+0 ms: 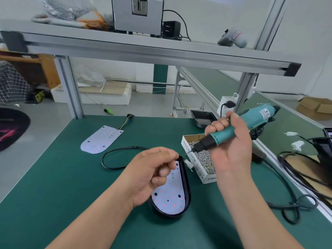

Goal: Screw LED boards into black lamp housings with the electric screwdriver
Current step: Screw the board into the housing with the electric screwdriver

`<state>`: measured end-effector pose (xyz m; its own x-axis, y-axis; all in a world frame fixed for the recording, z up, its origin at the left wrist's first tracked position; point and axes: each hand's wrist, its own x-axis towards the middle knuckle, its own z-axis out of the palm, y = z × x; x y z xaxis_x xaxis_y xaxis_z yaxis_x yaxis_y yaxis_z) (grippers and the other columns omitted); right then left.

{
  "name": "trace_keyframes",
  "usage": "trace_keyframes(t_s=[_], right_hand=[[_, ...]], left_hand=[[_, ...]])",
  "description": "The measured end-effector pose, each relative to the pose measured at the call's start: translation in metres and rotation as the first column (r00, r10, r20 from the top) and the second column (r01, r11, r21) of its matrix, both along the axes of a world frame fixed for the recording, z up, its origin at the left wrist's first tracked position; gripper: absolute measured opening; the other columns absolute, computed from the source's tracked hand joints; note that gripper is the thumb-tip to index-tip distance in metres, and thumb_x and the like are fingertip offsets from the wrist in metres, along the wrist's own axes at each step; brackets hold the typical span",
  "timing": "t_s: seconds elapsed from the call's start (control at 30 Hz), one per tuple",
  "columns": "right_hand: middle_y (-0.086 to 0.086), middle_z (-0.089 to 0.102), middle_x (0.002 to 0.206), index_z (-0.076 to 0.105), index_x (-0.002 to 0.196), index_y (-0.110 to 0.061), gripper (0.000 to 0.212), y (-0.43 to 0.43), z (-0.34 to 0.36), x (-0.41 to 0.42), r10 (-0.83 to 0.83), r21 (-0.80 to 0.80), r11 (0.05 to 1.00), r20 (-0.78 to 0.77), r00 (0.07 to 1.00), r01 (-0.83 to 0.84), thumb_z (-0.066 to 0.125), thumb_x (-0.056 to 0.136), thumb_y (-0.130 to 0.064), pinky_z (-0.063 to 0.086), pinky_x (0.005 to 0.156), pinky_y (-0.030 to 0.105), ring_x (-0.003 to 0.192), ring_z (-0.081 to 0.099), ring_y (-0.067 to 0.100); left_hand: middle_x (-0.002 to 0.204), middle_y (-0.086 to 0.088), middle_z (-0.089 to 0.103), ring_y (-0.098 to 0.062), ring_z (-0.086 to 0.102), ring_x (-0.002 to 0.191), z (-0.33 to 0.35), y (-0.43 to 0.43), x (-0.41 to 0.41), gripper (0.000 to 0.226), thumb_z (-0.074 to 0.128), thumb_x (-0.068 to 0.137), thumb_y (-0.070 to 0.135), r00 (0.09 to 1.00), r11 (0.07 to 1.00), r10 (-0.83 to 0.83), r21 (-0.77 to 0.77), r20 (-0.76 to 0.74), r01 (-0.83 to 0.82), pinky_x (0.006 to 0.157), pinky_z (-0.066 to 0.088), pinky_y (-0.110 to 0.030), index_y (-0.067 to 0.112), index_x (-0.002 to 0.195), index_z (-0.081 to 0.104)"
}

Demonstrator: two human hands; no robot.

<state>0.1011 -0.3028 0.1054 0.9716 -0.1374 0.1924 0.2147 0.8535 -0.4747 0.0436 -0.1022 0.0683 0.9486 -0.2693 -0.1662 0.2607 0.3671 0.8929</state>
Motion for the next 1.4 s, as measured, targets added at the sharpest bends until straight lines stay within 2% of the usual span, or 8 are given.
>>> trace_keyframes(t_s=[0.13, 0.3, 0.43, 0.53, 0.67, 0.83, 1.1, 1.4], right_hand=[[-0.002, 0.048, 0.076, 0.062, 0.097, -0.013, 0.004, 0.007, -0.015, -0.004, 0.006, 0.020, 1.000, 0.002, 1.000, -0.006, 0.062, 0.101, -0.013, 0.049, 0.067, 0.027, 0.065, 0.047, 0.012], [-0.003, 0.047, 0.076, 0.062, 0.095, -0.014, 0.004, 0.006, -0.022, -0.009, 0.006, 0.015, 1.000, 0.011, 1.000, -0.006, 0.062, 0.100, -0.014, 0.049, 0.066, 0.027, 0.064, 0.047, 0.011], [-0.004, 0.047, 0.077, 0.062, 0.096, -0.016, 0.003, 0.002, -0.021, -0.012, 0.013, 0.015, 1.000, 0.045, 0.999, -0.014, 0.063, 0.098, -0.014, 0.048, 0.067, 0.026, 0.064, 0.047, 0.010], [-0.004, 0.047, 0.076, 0.062, 0.096, -0.016, 0.004, 0.001, -0.021, -0.014, 0.013, 0.004, 1.000, 0.048, 0.999, -0.014, 0.060, 0.099, -0.014, 0.048, 0.067, 0.025, 0.064, 0.047, 0.010], [-0.004, 0.046, 0.077, 0.063, 0.097, -0.015, 0.005, 0.000, -0.019, -0.016, 0.019, 0.018, 1.000, 0.059, 0.998, -0.020, 0.059, 0.100, -0.014, 0.048, 0.067, 0.026, 0.065, 0.047, 0.011], [-0.004, 0.048, 0.077, 0.065, 0.104, -0.016, 0.006, 0.000, -0.017, -0.019, 0.028, 0.006, 1.000, 0.082, 0.996, -0.028, 0.059, 0.103, -0.016, 0.049, 0.068, 0.026, 0.066, 0.049, 0.010], [-0.003, 0.054, 0.077, 0.069, 0.093, -0.017, 0.007, 0.004, -0.018, -0.020, -0.025, -0.012, 1.000, 0.036, 0.999, 0.025, 0.067, 0.100, -0.017, 0.054, 0.065, 0.027, 0.066, 0.058, 0.010], [-0.004, 0.047, 0.075, 0.062, 0.098, -0.016, 0.006, 0.009, -0.021, -0.023, 0.037, -0.015, 0.999, 0.050, 0.998, -0.037, 0.059, 0.103, -0.016, 0.049, 0.061, 0.024, 0.061, 0.049, 0.009]], left_hand=[[0.079, -0.006, 0.062, -0.009, 0.040, 0.057, -0.005, 0.003, -0.003, 0.020, 0.079, 0.083, 0.022, 0.999, 1.000, 0.006, 0.024, 0.046, -0.008, 0.045, 0.026, -0.019, 0.006, 0.095, 0.082], [0.094, -0.011, 0.075, -0.010, 0.041, 0.059, -0.011, 0.005, -0.005, 0.013, 0.072, 0.097, 0.005, 0.999, 0.999, 0.031, 0.008, 0.035, -0.031, 0.047, 0.033, -0.018, 0.010, 0.101, 0.083], [0.103, -0.017, 0.079, -0.010, 0.041, 0.056, -0.012, 0.005, -0.009, 0.014, 0.074, 0.093, -0.001, 0.997, 0.998, 0.058, 0.011, 0.060, -0.059, 0.047, 0.035, -0.018, 0.009, 0.099, 0.083], [0.091, -0.012, 0.073, -0.010, 0.039, 0.056, -0.011, 0.005, -0.011, 0.020, 0.083, 0.079, 0.010, 0.995, 0.998, 0.051, 0.032, 0.088, -0.054, 0.047, 0.033, -0.019, 0.010, 0.098, 0.084], [0.073, -0.006, 0.054, -0.014, 0.031, 0.058, -0.010, 0.003, -0.014, 0.027, 0.085, 0.074, 0.024, 0.987, 0.982, 0.045, 0.177, 0.154, -0.072, 0.050, 0.030, -0.021, 0.017, 0.100, 0.085], [0.062, 0.010, 0.061, -0.012, 0.035, 0.054, -0.010, -0.002, -0.020, 0.021, 0.079, 0.080, 0.031, 0.967, 0.935, 0.025, 0.336, 0.252, -0.112, 0.050, 0.033, -0.018, 0.029, 0.099, 0.085], [0.093, 0.013, 0.080, 0.006, 0.058, 0.064, -0.012, -0.004, -0.025, 0.029, 0.072, 0.100, 0.022, 0.910, 0.821, -0.017, 0.525, 0.415, -0.224, 0.061, 0.043, -0.008, 0.050, 0.104, 0.074], [0.098, 0.011, 0.080, 0.002, 0.069, 0.088, -0.010, -0.005, -0.026, 0.033, 0.068, 0.102, 0.013, 0.895, 0.833, -0.085, 0.523, 0.438, -0.177, 0.070, 0.045, -0.006, 0.046, 0.105, 0.070]])
